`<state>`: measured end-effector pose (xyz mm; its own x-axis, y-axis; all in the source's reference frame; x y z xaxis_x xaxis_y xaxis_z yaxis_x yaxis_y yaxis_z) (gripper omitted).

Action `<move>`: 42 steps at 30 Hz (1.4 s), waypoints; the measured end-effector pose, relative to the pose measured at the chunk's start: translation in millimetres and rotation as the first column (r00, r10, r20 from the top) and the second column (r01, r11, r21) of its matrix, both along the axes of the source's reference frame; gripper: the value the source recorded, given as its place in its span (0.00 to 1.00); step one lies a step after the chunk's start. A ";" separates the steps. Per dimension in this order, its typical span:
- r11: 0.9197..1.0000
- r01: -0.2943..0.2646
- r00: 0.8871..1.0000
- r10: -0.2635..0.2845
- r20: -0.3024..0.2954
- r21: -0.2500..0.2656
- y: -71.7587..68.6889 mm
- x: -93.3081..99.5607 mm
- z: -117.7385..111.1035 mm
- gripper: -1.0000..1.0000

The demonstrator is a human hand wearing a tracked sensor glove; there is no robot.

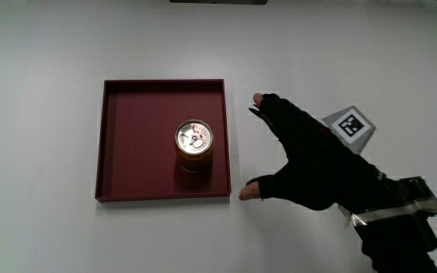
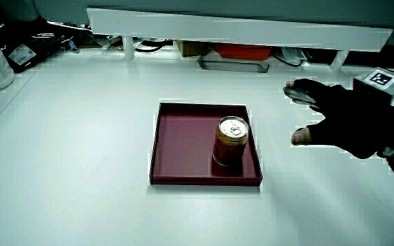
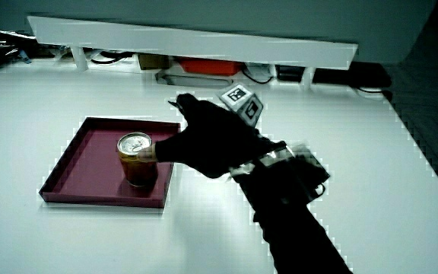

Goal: Pick red bull from plate

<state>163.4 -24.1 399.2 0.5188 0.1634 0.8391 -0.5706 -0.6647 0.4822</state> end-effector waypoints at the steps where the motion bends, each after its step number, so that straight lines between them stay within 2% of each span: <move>1: 1.000 -0.005 1.000 0.005 0.011 -0.016 -0.6 -3.1 2.5 0.50; 3: 0.999 -0.011 1.000 0.012 0.020 -0.042 -1.5 -10.1 6.4 0.50; 4: 0.999 -0.010 1.000 0.010 -0.007 -0.048 -2.4 -12.6 10.1 0.50; 5: 0.997 -0.014 1.000 0.014 -0.006 -0.071 -2.8 -16.9 10.4 0.50; 6: 0.998 -0.009 1.000 0.010 0.025 -0.065 -4.0 -20.3 15.8 0.50; 7: 0.997 -0.008 1.000 0.010 0.028 -0.074 -4.6 -24.3 17.9 0.50; 8: 0.998 0.002 0.999 0.001 0.045 -0.062 -5.8 -27.7 23.4 0.50; 9: 0.999 0.010 1.000 -0.009 0.029 -0.042 -6.9 -30.2 27.8 0.50; 10: 0.999 0.014 0.999 -0.012 0.038 -0.039 -7.7 -32.8 31.8 0.50; 14: 0.999 0.019 0.998 -0.016 0.068 -0.039 -10.2 -42.7 48.1 0.50; 19: 0.998 0.021 0.998 -0.018 0.059 -0.051 -11.5 -54.1 63.3 0.50; 20: 0.999 0.023 0.997 -0.020 0.077 -0.041 -11.9 -56.4 67.7 0.50; 23: 0.999 0.025 0.998 -0.023 0.054 -0.048 -11.9 -62.8 76.6 0.50; 24: 0.998 0.024 0.998 -0.020 0.061 -0.062 -11.4 -65.4 79.2 0.50; 26: 0.998 0.034 0.998 -0.031 0.055 -0.049 -11.6 -69.6 87.8 0.50; 27: 0.998 0.030 0.998 -0.027 0.052 -0.061 -11.0 -72.3 88.2 0.50; 28: 1.000 -0.008 1.000 0.007 0.031 0.028 -11.1 -75.4 83.4 0.50; 29: 1.000 0.011 1.000 -0.011 -0.003 0.023 -11.0 -77.2 88.4 0.50; 31: 1.000 0.007 1.000 -0.007 -0.011 0.028 -11.1 -79.7 96.0 0.50; 32: 0.998 0.046 0.999 -0.045 0.020 -0.049 -11.0 -81.5 95.4 0.50; 33: 1.000 0.009 1.000 -0.009 -0.004 0.009 -10.7 -82.8 91.9 0.50; 34: 0.997 0.049 0.999 -0.048 0.019 -0.053 -10.4 -82.5 98.2 0.50; 35: 0.997 0.049 0.999 -0.048 0.009 -0.051 -10.6 -82.9 100.0 0.50; 36: 1.000 0.010 1.000 -0.010 -0.013 0.004 -10.4 -83.0 101.7 0.50; 37: 0.997 0.050 0.999 -0.049 0.014 -0.057 -10.0 -83.2 102.0 0.50; 38: 1.000 0.013 1.000 -0.013 -0.015 -0.006 -9.3 -83.4 100.3 0.50; 39: 0.998 0.051 0.999 -0.049 0.023 -0.049 -9.5 -83.2 106.3 0.50; 40: 0.997 0.049 0.999 -0.048 0.021 -0.053 -9.3 -83.5 105.2 0.50; 41: 1.000 0.001 1.000 -0.001 -0.010 -0.005 -8.9 -83.2 103.5 0.50; 42: 1.000 -0.005 1.000 0.005 -0.021 0.011 -9.0 -82.4 106.3 0.50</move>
<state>81.0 -33.0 505.5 0.5356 0.1566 0.8298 -0.5569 -0.6732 0.4865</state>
